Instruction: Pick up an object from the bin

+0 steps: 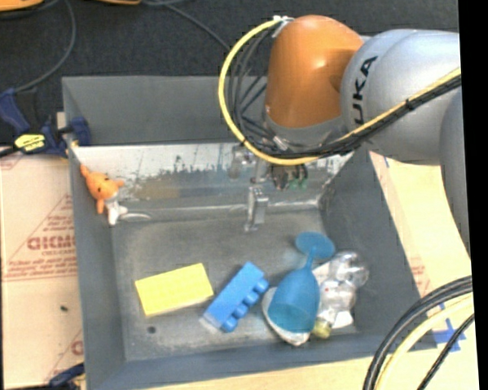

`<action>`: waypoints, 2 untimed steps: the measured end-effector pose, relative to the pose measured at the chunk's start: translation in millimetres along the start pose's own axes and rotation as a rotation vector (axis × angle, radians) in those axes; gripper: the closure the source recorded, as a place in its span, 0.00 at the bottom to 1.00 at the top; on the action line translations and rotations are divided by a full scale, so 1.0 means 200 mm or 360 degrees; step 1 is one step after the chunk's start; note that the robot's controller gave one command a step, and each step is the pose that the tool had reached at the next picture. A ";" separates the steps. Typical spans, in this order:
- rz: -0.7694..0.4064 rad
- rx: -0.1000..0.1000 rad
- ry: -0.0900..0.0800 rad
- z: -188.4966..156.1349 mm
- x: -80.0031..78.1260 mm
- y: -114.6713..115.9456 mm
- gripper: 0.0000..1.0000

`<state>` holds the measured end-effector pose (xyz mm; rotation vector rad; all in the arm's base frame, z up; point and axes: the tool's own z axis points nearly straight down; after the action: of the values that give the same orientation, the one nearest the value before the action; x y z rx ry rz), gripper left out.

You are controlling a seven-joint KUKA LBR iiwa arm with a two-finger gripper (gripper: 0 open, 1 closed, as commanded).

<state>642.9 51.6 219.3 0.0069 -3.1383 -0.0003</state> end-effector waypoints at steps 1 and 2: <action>0.0001 -0.0001 -0.0013 -0.03 -0.01 0.00 0.00; 0.0092 -0.0003 -0.0015 0.33 0.04 0.04 0.00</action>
Offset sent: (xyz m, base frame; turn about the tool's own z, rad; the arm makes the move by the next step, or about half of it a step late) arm -0.0157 0.0135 -0.1196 0.0964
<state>635.7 59.0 153.3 -0.0844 -3.1467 -0.0030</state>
